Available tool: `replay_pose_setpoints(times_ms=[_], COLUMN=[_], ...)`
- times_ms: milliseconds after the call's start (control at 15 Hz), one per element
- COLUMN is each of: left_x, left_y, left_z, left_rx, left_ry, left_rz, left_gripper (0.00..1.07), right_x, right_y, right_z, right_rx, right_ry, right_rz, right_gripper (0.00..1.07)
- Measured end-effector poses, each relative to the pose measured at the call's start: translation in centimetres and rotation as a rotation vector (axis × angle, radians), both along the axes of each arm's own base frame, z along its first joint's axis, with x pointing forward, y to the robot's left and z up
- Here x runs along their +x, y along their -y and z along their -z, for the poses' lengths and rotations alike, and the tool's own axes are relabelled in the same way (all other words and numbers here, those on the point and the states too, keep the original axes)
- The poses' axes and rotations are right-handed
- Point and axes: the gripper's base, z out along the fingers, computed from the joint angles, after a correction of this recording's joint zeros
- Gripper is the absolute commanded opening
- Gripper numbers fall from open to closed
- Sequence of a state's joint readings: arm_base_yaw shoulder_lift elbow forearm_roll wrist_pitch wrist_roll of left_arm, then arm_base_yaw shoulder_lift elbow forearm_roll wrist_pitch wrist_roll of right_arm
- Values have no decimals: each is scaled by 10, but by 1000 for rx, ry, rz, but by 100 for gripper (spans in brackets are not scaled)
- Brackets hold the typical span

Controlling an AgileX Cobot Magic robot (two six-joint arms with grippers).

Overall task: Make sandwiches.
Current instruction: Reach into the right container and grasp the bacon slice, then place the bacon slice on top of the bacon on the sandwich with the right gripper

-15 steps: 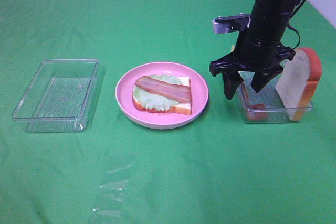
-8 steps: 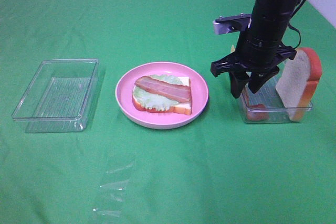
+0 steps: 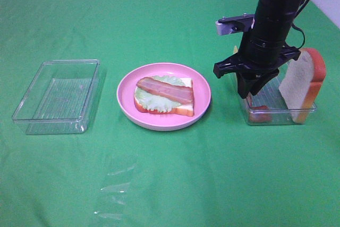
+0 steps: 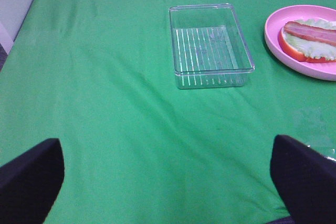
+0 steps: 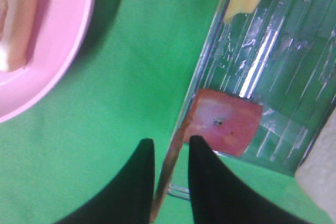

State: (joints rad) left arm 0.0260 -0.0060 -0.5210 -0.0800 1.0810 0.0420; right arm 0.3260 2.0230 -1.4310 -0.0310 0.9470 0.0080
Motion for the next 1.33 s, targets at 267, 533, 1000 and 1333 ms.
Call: replay_pose_setpoints(times_ms=[267, 533, 1000, 1333], left_x=[0, 0, 0, 0], left_y=[0, 0, 0, 0], left_z=[0, 0, 0, 0], left_rx=[0, 0, 0, 0], left_ry=[0, 0, 0, 0], left_rz=[0, 0, 0, 0], left_gripper=[100, 100, 100, 100], right_x=[-1, -6, -18, 0], right_y=[0, 2, -15, -66], right_z=[0, -10, -123, -117], right_rx=[-3, -7, 295, 836], right_ry=[-9, -25, 161, 149], right_rz=[0, 2, 9, -121], right_gripper=[0, 0, 0, 0])
